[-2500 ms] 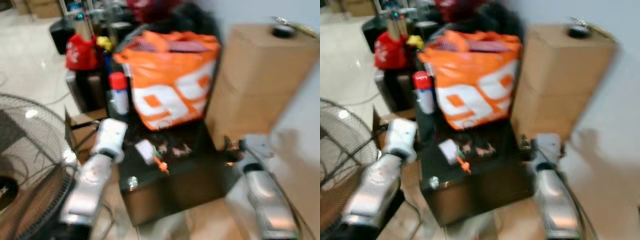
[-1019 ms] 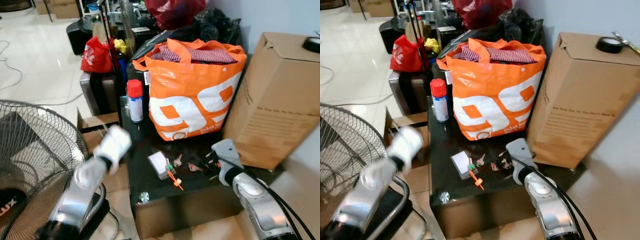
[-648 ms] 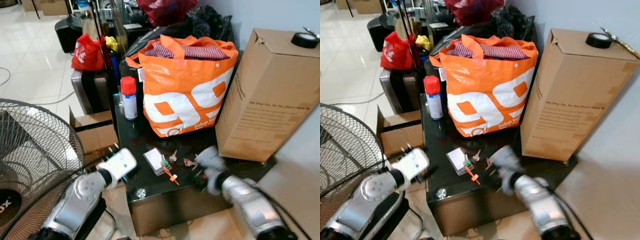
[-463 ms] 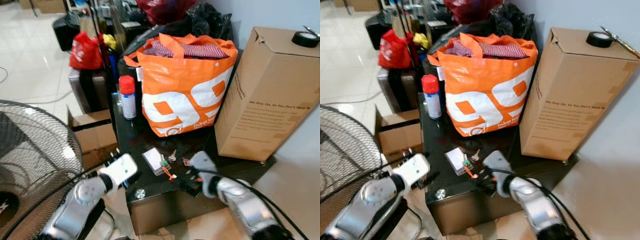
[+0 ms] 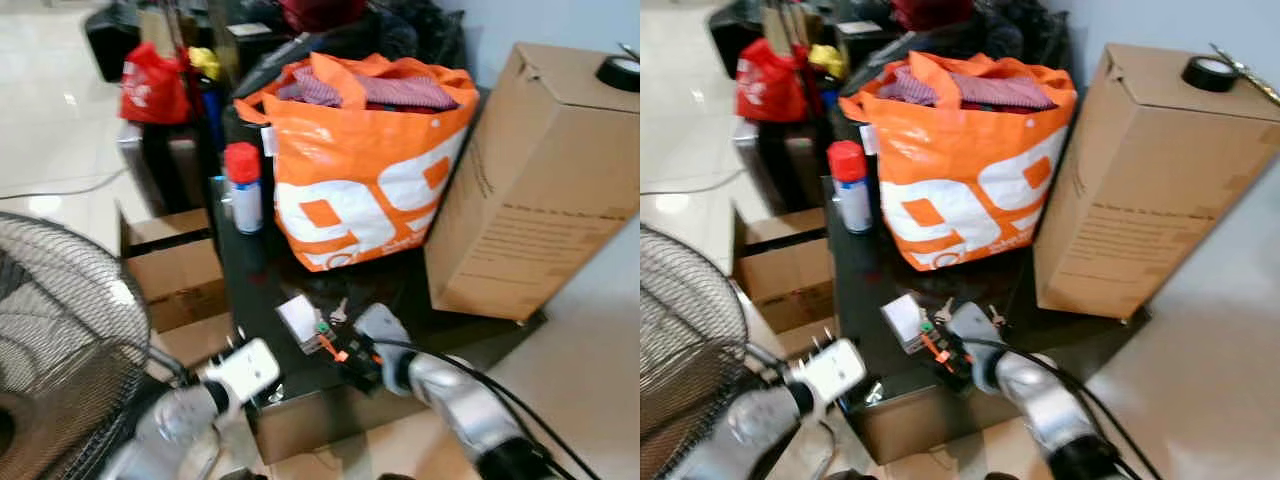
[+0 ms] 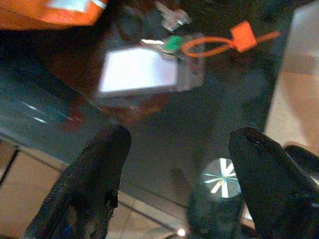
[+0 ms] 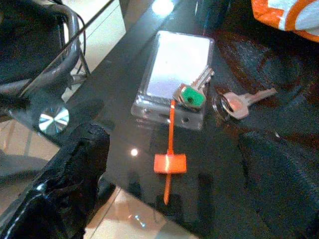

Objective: Hang keys on a hook

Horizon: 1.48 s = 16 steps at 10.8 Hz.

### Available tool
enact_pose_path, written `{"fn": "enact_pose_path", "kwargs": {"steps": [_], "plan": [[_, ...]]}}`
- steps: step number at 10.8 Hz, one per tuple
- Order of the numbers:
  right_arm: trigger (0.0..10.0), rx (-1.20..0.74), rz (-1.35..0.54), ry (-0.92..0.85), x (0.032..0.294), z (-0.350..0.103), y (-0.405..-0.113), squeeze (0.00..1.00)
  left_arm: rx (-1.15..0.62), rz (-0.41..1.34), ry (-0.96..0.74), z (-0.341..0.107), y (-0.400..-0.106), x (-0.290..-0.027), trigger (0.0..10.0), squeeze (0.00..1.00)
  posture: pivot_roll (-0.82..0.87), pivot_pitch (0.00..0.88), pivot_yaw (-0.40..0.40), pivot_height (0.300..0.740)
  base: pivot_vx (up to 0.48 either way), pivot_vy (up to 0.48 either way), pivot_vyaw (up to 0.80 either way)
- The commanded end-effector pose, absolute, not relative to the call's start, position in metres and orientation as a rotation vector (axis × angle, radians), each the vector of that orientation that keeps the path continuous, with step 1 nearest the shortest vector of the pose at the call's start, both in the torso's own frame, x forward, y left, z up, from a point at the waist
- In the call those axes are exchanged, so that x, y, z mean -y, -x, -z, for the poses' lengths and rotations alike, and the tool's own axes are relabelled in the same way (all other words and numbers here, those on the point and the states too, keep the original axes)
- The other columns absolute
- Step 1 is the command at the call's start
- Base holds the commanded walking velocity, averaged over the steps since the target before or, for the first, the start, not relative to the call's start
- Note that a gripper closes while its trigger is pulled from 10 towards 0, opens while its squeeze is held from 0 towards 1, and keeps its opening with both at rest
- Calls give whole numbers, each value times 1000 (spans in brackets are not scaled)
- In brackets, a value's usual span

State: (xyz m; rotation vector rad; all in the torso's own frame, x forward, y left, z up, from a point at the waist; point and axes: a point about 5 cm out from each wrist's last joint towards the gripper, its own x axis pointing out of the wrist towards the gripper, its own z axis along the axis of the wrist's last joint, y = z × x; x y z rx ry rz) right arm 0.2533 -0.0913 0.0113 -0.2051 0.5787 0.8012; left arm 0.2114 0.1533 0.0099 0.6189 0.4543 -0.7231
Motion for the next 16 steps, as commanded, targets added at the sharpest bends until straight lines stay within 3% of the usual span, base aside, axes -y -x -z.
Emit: {"fn": "enact_pose_path", "kwargs": {"steps": [1, 2, 3, 4, 6, 7, 8, 10, 11, 16], "plan": [[10000, -580, -788, 225, 92, -10, -255, 0, -447, 725, -632, -9, -211, -152, 10000, 0, -99, 80, -35, 740, 0, 0, 0], [10000, -591, -741, 199, 82, -6, -259, 0, -453, 710, -634, -5, -210, -152, 10000, 0, -85, 101, -37, 740, 0, 0, 0], [8000, -597, -729, 169, 76, -4, -260, 0, -447, 707, -633, -6, -208, -153, 10000, 0, -77, 110, -40, 740, 0, 0, 0], [2118, -610, -741, 147, 70, 0, -259, 0, -434, 709, -629, -10, -206, -152, 10000, 0, -69, 113, -44, 740, 0, 0, 0], [3451, -638, -730, 241, 68, 10, -255, 0, -414, 710, -624, -12, -205, -149, 10000, 0, -56, 121, -49, 740, 0, 0, 0], [3098, -648, -671, 263, 72, 13, -258, 0, -402, 706, -621, -12, -206, -148, 10000, 0, -52, 117, -48, 740, 0, 0, 0], [2000, -653, -620, 274, 77, 15, -262, 0, -396, 710, -616, -13, -205, -148, 10000, 0, -48, 111, -43, 740, 0, 0, 0], [1176, -656, -594, 268, 80, 17, -265, 0, -407, 740, -608, -11, -202, -149, 10000, 0, -39, 97, -35, 740, 0, 0, 0], [0, -659, -587, 267, 81, 18, -265, 0, -410, 748, -615, -10, -201, -150, 10000, 0, -35, 91, -32, 740, 0, 0, 0], [0, -684, -618, 267, 84, 25, -259, 0, -406, 769, -615, -9, -202, -148, 10000, 0, -30, 83, -26, 740, 0, 0, 0]]}}
